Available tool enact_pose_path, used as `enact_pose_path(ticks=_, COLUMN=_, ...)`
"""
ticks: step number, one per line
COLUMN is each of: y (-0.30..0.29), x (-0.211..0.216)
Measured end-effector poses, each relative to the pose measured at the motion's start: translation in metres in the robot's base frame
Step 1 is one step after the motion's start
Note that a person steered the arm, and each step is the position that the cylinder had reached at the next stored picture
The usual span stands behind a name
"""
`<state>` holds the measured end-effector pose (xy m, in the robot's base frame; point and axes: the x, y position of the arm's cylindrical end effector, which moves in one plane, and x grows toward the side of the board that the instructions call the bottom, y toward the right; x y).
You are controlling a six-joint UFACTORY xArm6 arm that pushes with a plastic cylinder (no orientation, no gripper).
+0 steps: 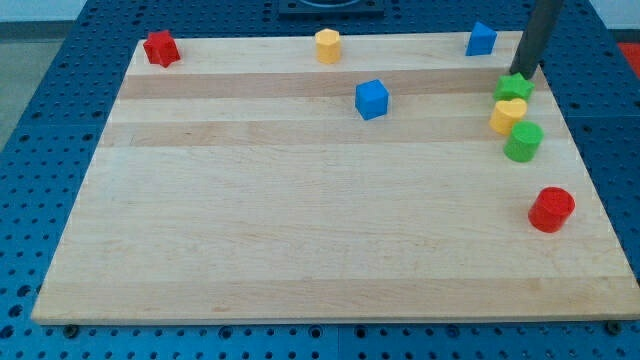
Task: Separate the green star from yellow heart
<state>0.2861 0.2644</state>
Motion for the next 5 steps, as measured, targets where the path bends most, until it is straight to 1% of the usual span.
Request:
enact_pose_path(ticks=1, y=0.0, x=0.0)
enact_pose_path(ticks=2, y=0.015, x=-0.012)
enact_pose_path(ticks=3, y=0.051, x=-0.028)
enact_pose_path(ticks=4, y=0.07, x=-0.028)
enact_pose_path(ticks=5, y=0.07, x=-0.028)
